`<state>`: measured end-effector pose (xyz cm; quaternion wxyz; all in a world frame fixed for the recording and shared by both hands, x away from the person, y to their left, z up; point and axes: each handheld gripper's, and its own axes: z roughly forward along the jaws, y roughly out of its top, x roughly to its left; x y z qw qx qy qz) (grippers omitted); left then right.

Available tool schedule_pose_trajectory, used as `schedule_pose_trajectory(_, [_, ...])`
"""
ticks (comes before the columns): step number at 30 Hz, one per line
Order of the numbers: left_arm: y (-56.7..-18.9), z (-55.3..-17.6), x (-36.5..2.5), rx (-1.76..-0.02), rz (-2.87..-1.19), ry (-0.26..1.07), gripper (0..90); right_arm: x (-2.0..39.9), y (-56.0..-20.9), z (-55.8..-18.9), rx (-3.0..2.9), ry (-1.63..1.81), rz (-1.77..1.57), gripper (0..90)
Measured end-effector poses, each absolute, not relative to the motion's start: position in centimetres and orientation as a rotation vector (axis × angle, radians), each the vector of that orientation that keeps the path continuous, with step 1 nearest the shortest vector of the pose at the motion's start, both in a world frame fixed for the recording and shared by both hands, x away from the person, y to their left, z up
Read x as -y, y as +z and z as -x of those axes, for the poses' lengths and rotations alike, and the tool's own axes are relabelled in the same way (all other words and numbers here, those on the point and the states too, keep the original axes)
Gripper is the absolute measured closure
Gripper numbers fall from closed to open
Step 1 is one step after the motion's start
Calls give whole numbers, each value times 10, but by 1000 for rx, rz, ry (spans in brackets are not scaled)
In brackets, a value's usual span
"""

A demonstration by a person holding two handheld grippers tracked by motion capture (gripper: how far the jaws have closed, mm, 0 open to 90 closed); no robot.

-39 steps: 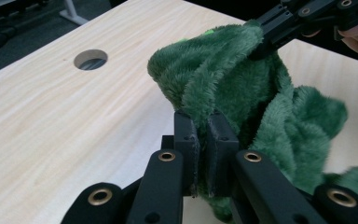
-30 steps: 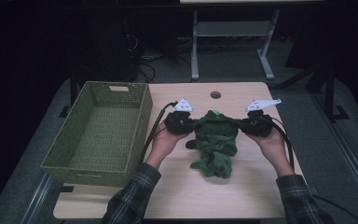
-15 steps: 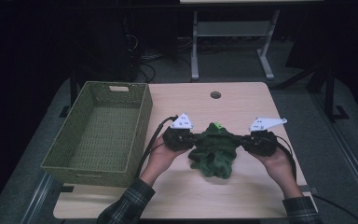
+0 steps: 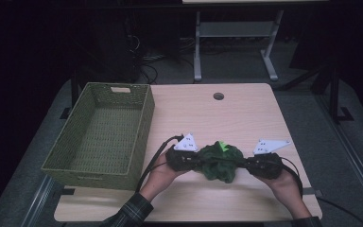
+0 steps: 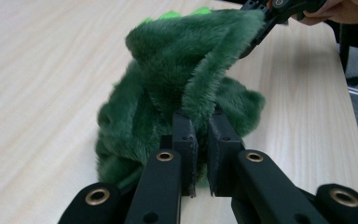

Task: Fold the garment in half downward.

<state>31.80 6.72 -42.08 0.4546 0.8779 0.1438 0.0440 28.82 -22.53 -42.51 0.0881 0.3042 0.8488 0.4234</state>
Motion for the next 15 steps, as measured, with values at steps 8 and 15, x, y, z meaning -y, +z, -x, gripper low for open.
schedule_pose_trajectory(8, [-443, -310, -66, -341, -2236, 57, 828, 222, -440, -279, -2591, 1234, -907, 862])
schedule_pose_trajectory(15, [-459, -310, -56, -331, -2284, 32, 793, 218, -456, -279, -2651, 1160, -943, 852])
